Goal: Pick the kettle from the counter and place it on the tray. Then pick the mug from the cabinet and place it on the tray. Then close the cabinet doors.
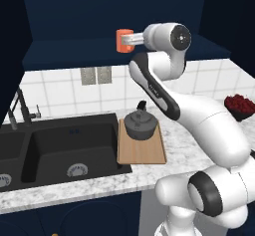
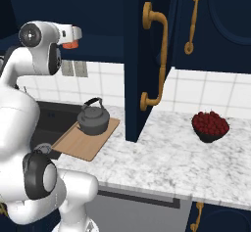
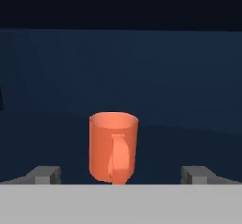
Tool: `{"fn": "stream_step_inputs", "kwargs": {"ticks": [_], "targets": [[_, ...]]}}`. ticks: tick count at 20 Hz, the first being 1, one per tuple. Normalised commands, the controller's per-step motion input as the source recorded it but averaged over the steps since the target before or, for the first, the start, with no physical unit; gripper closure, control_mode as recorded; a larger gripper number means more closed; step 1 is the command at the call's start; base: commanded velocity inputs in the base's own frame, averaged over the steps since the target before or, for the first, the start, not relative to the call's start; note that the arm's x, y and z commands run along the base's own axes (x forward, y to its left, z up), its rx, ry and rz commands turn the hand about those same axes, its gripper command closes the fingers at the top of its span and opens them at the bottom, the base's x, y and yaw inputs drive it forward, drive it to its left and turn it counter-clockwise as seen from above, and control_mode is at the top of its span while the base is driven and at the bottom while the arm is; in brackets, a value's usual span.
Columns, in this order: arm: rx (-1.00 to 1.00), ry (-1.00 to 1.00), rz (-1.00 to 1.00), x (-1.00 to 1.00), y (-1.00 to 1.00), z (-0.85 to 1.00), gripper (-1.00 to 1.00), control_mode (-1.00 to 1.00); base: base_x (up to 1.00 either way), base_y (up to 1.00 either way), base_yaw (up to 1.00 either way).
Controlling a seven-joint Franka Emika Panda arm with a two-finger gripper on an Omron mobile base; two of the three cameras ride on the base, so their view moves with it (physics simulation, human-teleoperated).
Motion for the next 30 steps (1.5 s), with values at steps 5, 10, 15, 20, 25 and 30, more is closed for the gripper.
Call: {"fn": "stream_step_inputs", "kwargs": {"ticks": [5,10,15,20,25,30], "targets": [[0.01,0.0,0.1,0.46,0.08,-0.11,-1.0,-1.0,0.0,0.0,0.0],[0.04,0.03,0.13,0.45,-0.09,-0.13,-1.0,-1.0,0.0,0.0,0.0],[0.0,0.02,0.11,0.34,-0.01,-0.15,-1.0,-1.0,0.0,0.0,0.0],[0.0,0.02,0.08,0.26,0.0,-0.18,-1.0,-1.0,0.0,0.0,0.0],[0.0,0.01,0.04,0.23,0.08,-0.05,1.0,-1.0,0.0,0.0,0.0],[0.0,0.0,0.02,0.01,0.09,0.0,1.0,-1.0,0.0,0.0,0.0]]}}
